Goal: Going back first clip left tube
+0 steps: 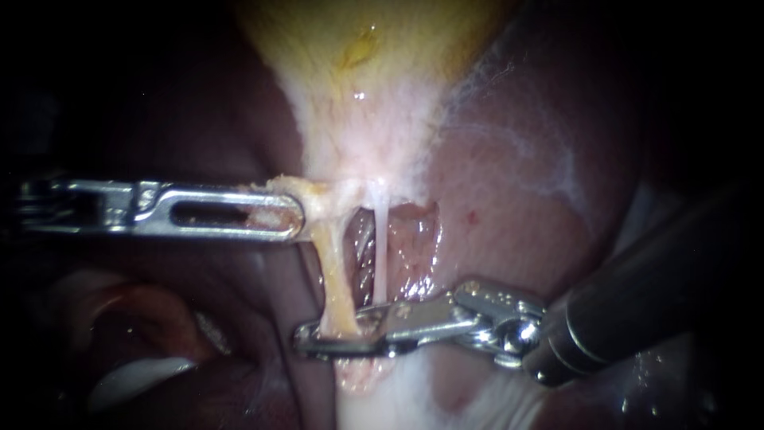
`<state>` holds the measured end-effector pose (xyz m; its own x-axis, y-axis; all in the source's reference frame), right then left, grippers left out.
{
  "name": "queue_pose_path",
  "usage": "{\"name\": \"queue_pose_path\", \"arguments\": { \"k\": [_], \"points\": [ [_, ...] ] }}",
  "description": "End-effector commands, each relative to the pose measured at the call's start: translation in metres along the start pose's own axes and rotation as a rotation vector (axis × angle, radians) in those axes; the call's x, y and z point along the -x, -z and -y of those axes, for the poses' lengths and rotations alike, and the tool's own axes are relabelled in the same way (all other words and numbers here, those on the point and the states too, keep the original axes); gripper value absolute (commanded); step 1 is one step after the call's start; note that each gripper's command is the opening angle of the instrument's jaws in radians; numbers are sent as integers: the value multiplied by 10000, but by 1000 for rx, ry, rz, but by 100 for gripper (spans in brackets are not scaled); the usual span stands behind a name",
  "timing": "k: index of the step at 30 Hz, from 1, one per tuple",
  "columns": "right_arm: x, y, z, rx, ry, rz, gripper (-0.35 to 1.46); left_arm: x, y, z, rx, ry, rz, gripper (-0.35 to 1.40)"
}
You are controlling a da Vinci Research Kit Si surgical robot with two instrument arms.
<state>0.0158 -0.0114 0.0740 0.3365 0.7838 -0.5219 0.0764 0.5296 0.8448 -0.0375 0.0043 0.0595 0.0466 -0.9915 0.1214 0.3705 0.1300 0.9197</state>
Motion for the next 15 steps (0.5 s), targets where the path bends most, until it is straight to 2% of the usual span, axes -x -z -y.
{"name": "queue_pose_path", "arguments": {
  "k": [1,7,8,9,10,11,13,15],
  "points": [
    [-1,0,0,0,0,0,-35,0,0,0,0,0,0,-35],
    [-1,-2,0,-5,0,2,-33,0,0,-1,0,0,0,-35],
    [-1,-3,0,-6,30,0,-16,0,0,-1,0,0,0,-35],
    [-2,-4,-1,12,160,-3,-3,0,-1,-1,0,0,0,-35],
    [-3,-5,-2,27,231,-6,16,0,-1,-1,0,0,0,-35],
    [-4,-6,-3,34,272,-7,28,0,-1,-1,0,0,0,-35],
    [-5,-8,-6,37,288,-8,42,0,-1,-1,0,-1,0,-35],
    [-6,-8,-9,43,317,-8,46,0,-1,-1,0,-1,0,-35]
  ]
}}
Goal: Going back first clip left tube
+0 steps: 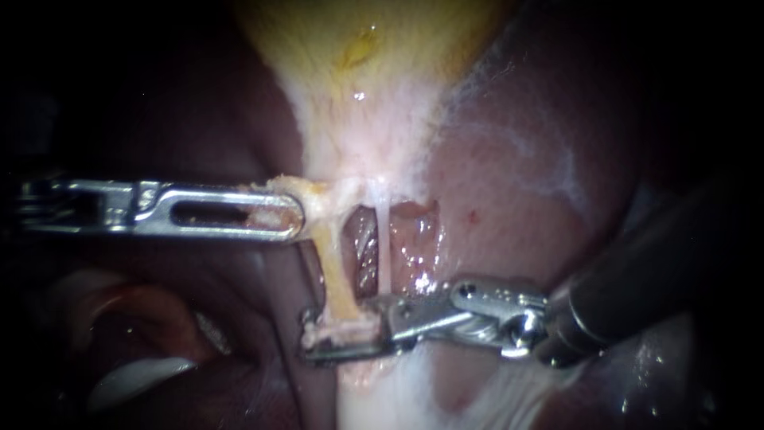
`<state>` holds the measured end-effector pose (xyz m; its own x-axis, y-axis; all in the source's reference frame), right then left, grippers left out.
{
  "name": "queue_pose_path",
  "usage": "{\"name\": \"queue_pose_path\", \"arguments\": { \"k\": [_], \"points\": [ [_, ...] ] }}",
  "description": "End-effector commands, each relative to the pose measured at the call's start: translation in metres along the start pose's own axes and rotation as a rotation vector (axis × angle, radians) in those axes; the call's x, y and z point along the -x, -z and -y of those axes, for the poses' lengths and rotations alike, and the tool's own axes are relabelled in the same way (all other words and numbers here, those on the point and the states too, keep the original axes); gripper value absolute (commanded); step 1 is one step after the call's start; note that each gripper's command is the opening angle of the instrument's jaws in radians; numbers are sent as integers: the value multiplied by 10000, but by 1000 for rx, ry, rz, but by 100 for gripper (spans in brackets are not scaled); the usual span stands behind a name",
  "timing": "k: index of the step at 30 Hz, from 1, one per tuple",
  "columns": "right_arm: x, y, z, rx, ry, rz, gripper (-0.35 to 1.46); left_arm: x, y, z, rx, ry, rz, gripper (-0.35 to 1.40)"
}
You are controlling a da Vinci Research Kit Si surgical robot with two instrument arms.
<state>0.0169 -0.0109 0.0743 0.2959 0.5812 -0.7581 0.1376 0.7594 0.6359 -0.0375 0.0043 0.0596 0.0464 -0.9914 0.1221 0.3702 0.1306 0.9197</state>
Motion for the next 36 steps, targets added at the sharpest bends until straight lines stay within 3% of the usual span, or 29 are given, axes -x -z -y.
{"name": "queue_pose_path", "arguments": {
  "k": [1,3,12,20,27,36],
  "points": [
    [1,1,-4,14,20,-2,49,0,0,0,0,0,0,-35],
    [1,1,-6,45,37,-4,50,0,0,0,0,0,0,-35],
    [-5,33,-5,48,92,-5,50,-1,1,0,0,0,0,-35],
    [-29,105,3,70,200,-7,50,-1,2,-1,-1,-1,-1,-35],
    [-56,160,6,94,230,-9,50,-1,3,-1,-1,-1,-1,-35],
    [-68,194,12,109,248,-7,50,-1,3,-1,-1,-1,-1,-35]
  ]
}}
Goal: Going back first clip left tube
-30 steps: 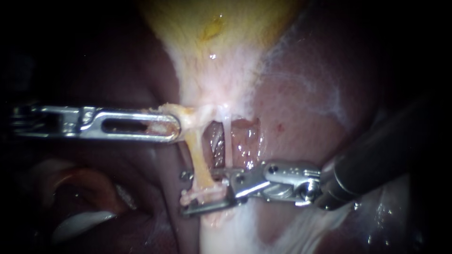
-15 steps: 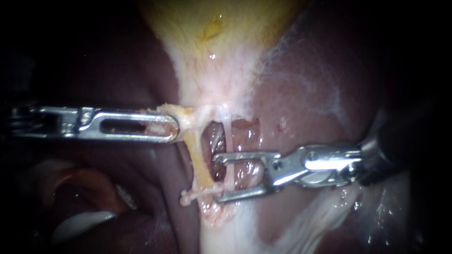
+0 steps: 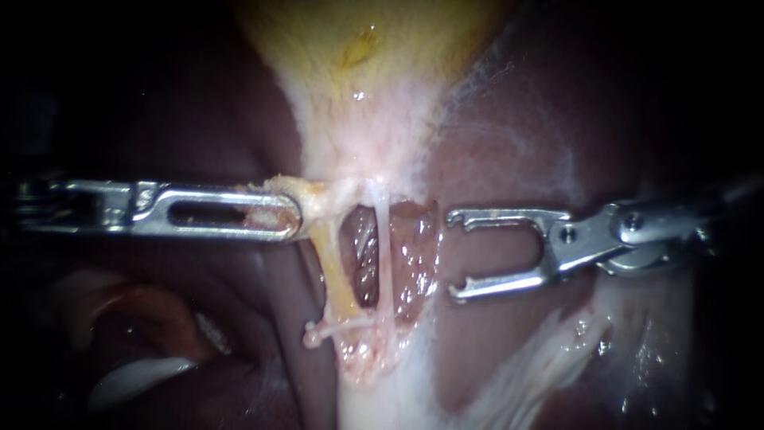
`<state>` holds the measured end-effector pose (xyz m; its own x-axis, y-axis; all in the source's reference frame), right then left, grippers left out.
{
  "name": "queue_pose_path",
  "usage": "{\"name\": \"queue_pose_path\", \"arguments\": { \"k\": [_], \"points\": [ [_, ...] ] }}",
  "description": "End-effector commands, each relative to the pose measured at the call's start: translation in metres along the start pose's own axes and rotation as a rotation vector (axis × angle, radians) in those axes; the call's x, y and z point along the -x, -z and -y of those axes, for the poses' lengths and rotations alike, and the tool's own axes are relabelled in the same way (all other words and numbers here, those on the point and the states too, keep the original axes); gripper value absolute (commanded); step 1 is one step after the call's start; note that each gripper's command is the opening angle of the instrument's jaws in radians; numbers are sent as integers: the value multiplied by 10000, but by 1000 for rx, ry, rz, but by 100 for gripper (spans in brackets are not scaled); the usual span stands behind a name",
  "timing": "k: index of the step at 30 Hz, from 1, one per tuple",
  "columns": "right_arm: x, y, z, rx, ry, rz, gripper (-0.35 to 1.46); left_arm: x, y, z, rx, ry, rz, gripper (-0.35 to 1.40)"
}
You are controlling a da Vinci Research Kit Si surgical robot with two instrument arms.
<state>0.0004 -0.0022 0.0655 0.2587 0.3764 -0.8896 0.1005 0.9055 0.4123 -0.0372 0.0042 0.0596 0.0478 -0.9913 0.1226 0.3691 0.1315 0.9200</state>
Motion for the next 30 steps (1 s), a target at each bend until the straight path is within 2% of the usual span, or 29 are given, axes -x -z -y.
{"name": "queue_pose_path", "arguments": {
  "k": [1,7,16,21,26,30],
  "points": [
    [1,1,0,-1,1,0,50,0,0,0,0,0,0,-35],
    [0,4,-1,0,6,-2,50,3,-4,-4,2,0,2,-35],
    [-7,12,-3,0,6,-6,50,10,-20,-24,1,-4,6,-35],
    [-11,13,-4,1,8,-6,50,10,-36,-38,11,-10,1,-35],
    [-13,13,-3,2,7,-6,50,7,-51,-42,28,-12,2,-35],
    [-13,13,-3,2,7,-6,50,5,-60,-43,24,-14,-5,-35]
  ]
}}
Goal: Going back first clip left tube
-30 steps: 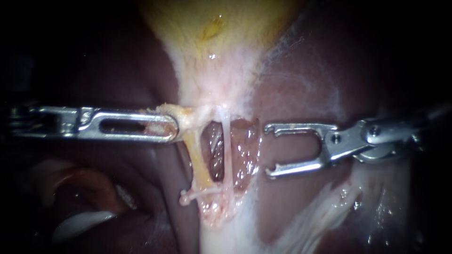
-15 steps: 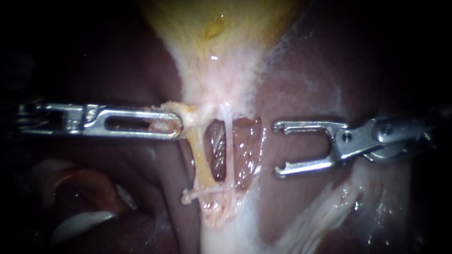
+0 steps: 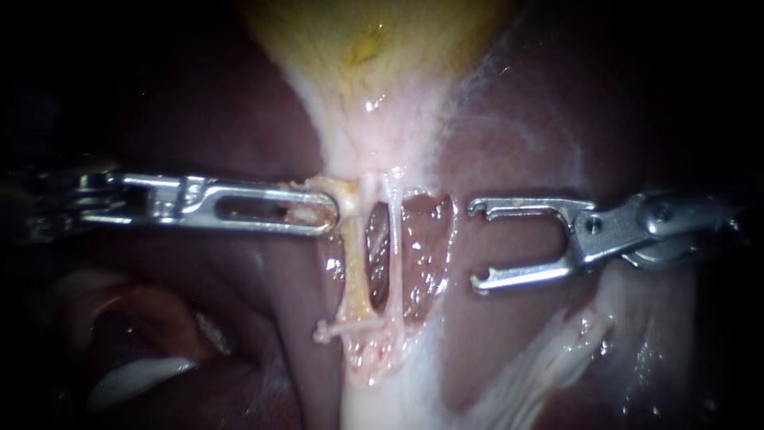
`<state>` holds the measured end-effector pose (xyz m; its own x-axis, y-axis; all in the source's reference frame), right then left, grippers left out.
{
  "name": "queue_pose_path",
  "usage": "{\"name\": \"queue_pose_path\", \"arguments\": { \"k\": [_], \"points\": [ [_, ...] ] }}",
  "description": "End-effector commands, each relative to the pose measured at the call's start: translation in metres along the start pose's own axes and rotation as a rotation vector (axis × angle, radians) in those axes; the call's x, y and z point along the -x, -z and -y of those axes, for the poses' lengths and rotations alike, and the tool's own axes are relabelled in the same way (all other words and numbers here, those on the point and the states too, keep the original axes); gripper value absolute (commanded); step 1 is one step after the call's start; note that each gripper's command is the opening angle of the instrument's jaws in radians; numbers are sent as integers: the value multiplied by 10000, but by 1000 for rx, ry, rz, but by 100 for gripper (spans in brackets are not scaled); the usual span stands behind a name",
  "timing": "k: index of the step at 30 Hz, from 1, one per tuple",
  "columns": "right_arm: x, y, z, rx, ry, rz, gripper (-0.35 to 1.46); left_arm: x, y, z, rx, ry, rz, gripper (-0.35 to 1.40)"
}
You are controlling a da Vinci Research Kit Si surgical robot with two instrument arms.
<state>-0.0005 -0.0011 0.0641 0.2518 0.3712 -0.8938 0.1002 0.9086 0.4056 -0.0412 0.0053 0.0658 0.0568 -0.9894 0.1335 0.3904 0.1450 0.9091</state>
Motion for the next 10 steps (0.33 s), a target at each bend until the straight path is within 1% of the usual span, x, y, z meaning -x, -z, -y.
{"name": "queue_pose_path", "arguments": {
  "k": [1,10],
  "points": [
    [0,0,0,0,0,0,50,0,-1,0,1,-1,0,-35],
    [-2,-2,2,1,-1,-3,50,0,1,0,0,0,-2,-35]
  ]
}}
